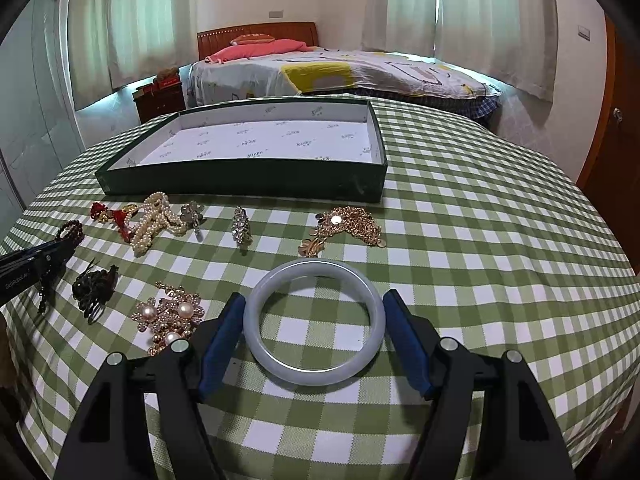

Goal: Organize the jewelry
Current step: 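Grasp the dark red bead bracelet with the left tool while the right tool grasps the white jade bangle, then carry the bead bracelet and jade bangle into the green tray and release both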

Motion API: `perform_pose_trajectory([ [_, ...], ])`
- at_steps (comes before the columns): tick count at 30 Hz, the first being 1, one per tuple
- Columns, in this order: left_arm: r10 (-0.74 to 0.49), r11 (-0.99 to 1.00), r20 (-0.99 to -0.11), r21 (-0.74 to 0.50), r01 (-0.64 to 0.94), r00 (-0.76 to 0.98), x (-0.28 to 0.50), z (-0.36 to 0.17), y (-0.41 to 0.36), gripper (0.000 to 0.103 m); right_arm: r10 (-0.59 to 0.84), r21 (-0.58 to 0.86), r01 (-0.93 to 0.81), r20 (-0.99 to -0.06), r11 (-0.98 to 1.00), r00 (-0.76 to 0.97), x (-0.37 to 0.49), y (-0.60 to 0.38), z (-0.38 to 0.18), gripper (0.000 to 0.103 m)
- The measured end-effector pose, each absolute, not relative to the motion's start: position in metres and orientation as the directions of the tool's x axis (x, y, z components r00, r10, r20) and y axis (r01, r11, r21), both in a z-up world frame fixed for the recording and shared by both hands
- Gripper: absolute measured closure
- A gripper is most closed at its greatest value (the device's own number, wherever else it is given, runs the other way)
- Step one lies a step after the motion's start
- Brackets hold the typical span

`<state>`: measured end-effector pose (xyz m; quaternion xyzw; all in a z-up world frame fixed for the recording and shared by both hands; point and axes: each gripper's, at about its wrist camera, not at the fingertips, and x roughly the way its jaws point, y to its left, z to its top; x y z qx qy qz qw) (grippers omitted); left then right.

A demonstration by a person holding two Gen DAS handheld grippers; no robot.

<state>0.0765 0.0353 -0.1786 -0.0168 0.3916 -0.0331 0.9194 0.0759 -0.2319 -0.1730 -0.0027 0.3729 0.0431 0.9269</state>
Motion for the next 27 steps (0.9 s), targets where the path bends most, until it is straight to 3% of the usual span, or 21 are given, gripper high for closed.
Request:
perform_pose_trajectory([
  [13, -0.09, 0.996, -0.677, -0.061, 0.066, 0.73, 0.073, -0.153, 0.031, 0.088, 0.096, 0.054, -0.08, -0.661, 0.995, 0.744, 0.073, -0.234, -0.157, 0.034],
  [27, -0.15, 0.988, -0.569, -0.067, 0.136, 0.809, 0.12, -0.092, 0.001, 0.088, 0.121, 0.071, -0.098, -0.538, 0.993, 0.835, 0.115, -0.237, -0.097, 0.034],
])
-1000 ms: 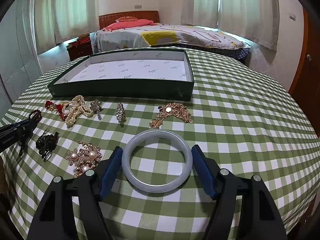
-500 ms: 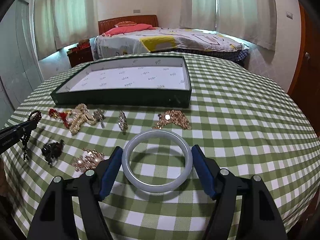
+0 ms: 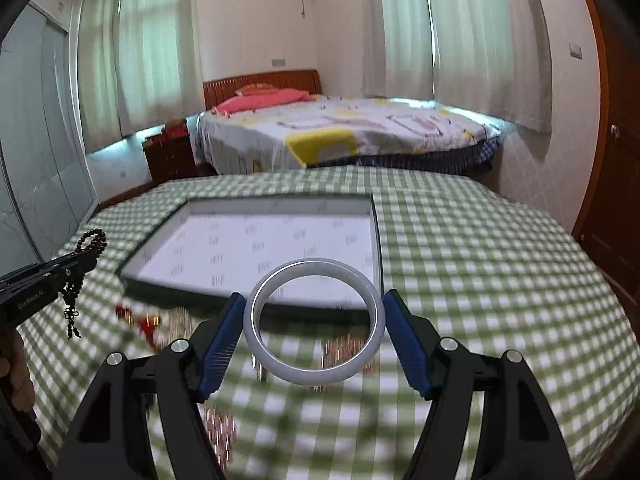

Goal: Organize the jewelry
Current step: 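Carry the bead bracelet and jade bangle into the green tray and release both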

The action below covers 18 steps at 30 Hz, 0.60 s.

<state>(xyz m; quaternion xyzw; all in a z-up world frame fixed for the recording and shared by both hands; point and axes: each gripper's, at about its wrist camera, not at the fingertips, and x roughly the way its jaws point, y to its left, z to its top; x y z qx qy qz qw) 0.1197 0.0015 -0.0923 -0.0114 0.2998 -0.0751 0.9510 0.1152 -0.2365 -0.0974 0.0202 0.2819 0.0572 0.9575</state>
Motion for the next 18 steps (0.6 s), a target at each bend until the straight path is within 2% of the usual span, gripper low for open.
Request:
perform_pose_trajectory([
  [3, -0.158, 0.987, -0.549, -0.059, 0.15, 0.821, 0.144, -0.084, -0.008, 0.088, 0.124, 0.063, -0.107, -0.517, 0.992, 0.847, 0.134, -0.235, -0.089, 0.034],
  [7, -0.167, 0.985, -0.564, -0.071, 0.154, 0.809, 0.184, -0.087, -0.016, 0.088, 0.135, 0.064, -0.119, -0.512, 0.991, 0.848, 0.165, -0.23, -0.085, 0.034],
  [18, -0.151, 0.988, -0.715, -0.104, 0.11, 0.682, 0.256, -0.151, -0.017, 0.088, 0.164, 0.086, -0.144, -0.665, 0.986, 0.728, 0.239, -0.221, -0.141, 0.034],
])
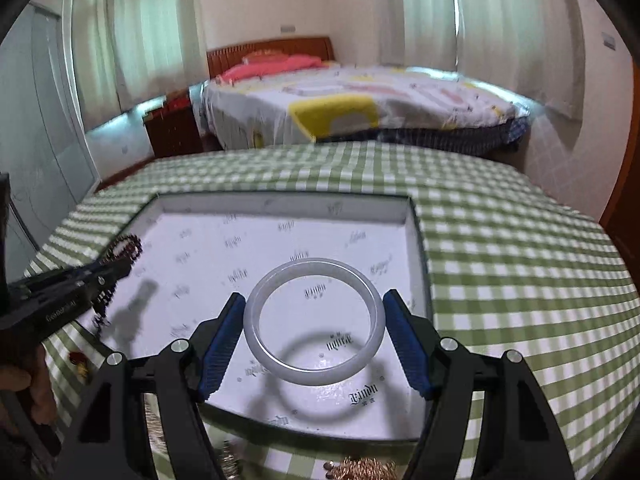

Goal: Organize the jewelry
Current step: 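Carry the bead bracelet and jade bangle into the green tray and release both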

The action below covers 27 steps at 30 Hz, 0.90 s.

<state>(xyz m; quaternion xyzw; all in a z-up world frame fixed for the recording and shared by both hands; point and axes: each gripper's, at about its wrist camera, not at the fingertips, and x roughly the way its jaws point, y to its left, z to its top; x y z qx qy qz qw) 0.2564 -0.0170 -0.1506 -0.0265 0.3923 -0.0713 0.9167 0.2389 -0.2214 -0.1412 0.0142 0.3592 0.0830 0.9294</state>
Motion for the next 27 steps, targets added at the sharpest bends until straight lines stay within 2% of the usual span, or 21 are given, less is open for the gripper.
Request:
perform_pose_trajectory([
  [8, -0.139, 0.99, -0.771, -0.092, 0.108, 0.621, 0.269, -0.178, -0.019, 0.088, 0.143, 0.065, -0.142, -0.738, 0.988, 0.66, 0.252, -0.221, -0.166, 0.034],
  [15, -0.136, 0.99, -0.769, -0.079, 0.118, 0.624, 0.27, -0.179, -0.022, 0.084, 0.127, 0.029, -0.16, -0.75, 0.987, 0.649, 0.249, -0.216, -0.168, 0.034],
  [18, -0.142, 0.989, -0.767, -0.079, 0.127, 0.625, 0.269, -0.179, -0.024, 0.074, 0.139, 0.04, -0.164, -0.748, 0.986, 0.649, 0.249, -0.217, -0.168, 0.031],
  [19, -0.142, 0.989, -0.767, -0.079, 0.127, 0.626, 0.269, -0.179, -0.024, 0.066, 0.143, 0.043, -0.168, -0.747, 0.985, 0.649, 0.248, -0.217, -0.168, 0.031],
  [20, -0.142, 0.989, -0.766, -0.08, 0.126, 0.627, 0.268, -0.179, -0.024, 0.063, 0.145, 0.044, -0.169, -0.747, 0.985, 0.649, 0.248, -0.217, -0.168, 0.031],
  [27, -0.159, 0.987, -0.76, -0.106, 0.121, 0.631, 0.26, -0.176, -0.02, 0.055, 0.162, 0.078, -0.153, -0.722, 0.985, 0.673, 0.24, -0.222, -0.157, 0.031],
])
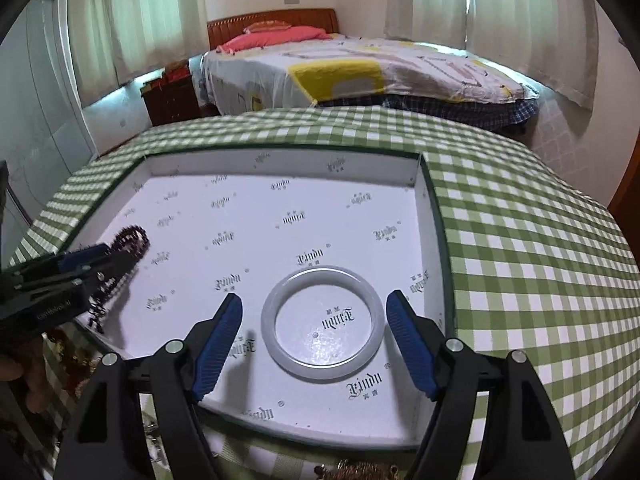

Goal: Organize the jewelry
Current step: 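Carry the bead bracelet and jade bangle into the green tray and release both, then grasp the black beaded piece with the left tool while the right tool grasps the pearl brooch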

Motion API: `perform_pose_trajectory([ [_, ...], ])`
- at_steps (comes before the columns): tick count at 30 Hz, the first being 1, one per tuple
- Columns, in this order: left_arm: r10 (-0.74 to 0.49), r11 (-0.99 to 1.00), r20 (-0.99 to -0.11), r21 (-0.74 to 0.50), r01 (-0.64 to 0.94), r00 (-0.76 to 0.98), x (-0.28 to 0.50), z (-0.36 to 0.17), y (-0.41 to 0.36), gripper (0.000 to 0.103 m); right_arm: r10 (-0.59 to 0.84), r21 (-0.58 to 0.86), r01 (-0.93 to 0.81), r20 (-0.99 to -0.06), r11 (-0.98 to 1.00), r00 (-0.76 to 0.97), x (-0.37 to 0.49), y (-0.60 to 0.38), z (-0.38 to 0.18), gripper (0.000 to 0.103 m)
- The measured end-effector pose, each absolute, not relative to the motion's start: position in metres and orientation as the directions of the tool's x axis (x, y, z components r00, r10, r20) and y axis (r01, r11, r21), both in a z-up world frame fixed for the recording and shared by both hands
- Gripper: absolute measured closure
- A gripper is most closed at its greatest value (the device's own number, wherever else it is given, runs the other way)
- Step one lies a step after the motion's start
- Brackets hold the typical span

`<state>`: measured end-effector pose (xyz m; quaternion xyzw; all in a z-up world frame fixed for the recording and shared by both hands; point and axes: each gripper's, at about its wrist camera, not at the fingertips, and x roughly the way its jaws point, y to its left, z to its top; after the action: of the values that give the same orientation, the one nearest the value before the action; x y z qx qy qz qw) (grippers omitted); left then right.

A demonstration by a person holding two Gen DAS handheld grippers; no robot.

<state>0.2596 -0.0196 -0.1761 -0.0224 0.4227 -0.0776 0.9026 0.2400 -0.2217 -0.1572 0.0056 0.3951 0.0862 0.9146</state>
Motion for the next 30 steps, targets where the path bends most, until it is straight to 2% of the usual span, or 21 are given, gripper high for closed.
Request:
perform_pose_trajectory([
  [8, -0.157, 0.987, -0.721, -0.098, 0.124, 0.675, 0.224, -0.156, -0.014, 0.048, 0.157, 0.069, -0.149, -0.667, 0.986, 0.729, 0.199, -0.216, -0.134, 0.031],
  [18, -0.133, 0.991, -0.674, -0.102, 0.087, 0.726, 0.158, -0.135, -0.003, 0.046, 0.147, 0.068, -0.134, -0.62, 0.989, 0.77, 0.135, -0.209, -0.126, 0.031],
  [30, -0.111, 0.994, -0.649, -0.085, 0.073, 0.753, 0.091, -0.125, 0.003, 0.046, 0.2, 0.082, -0.193, -0.648, 0.978, 0.735, 0.08, -0.186, -0.144, 0.031],
])
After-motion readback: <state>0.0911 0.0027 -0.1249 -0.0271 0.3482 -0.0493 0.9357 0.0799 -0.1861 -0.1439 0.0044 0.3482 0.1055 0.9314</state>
